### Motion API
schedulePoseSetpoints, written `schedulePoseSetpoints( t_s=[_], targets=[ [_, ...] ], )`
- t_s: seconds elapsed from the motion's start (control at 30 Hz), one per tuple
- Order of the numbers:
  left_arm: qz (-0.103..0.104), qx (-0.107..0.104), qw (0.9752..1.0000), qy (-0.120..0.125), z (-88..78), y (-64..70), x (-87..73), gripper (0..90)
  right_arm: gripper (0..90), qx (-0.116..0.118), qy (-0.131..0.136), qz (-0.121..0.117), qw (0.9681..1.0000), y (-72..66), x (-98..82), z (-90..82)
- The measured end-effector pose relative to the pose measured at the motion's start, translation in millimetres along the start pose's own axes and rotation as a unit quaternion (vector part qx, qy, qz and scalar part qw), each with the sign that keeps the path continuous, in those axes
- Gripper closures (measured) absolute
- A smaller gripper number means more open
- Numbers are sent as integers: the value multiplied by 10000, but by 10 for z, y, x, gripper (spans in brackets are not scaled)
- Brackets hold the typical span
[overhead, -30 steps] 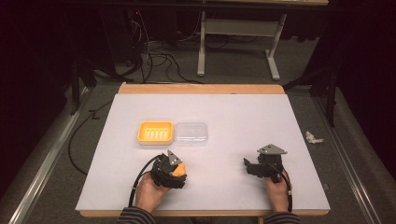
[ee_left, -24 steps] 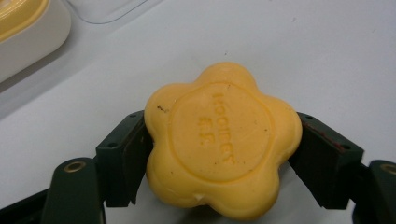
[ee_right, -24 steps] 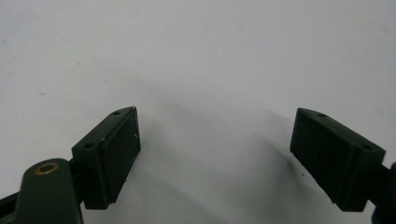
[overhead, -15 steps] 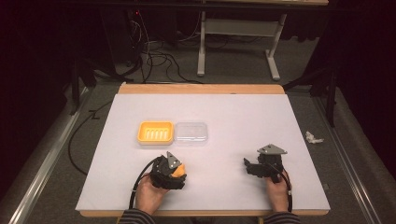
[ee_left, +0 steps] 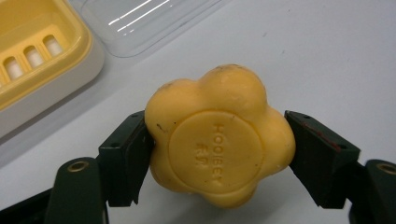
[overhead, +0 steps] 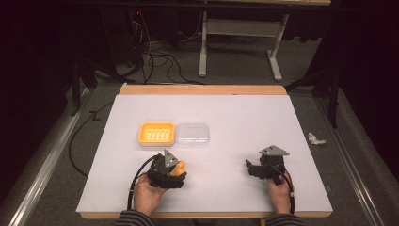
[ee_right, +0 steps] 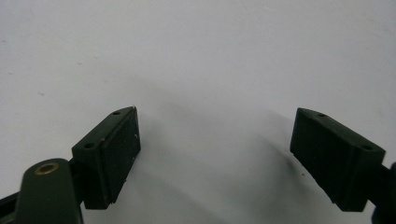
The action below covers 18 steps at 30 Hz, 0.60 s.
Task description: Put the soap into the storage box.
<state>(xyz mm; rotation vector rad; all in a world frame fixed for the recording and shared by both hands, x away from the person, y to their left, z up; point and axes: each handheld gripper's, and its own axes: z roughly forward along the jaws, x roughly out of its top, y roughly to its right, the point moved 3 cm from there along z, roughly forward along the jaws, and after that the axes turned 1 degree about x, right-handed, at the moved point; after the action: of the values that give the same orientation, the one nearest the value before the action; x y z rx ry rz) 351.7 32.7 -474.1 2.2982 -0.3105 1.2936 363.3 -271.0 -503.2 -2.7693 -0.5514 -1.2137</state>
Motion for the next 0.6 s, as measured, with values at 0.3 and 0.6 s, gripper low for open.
schedulePoseSetpoints(
  t_s=[0.3,0.6],
  targets=[
    [-197,-51,9996,192,-106,-23,173,277,165,-7,2,-6,10000,-2,0,-1],
    [-302,-110,9990,309,-138,-52,364,277,165,-12,3,-9,10000,-5,0,-2]
  ],
)
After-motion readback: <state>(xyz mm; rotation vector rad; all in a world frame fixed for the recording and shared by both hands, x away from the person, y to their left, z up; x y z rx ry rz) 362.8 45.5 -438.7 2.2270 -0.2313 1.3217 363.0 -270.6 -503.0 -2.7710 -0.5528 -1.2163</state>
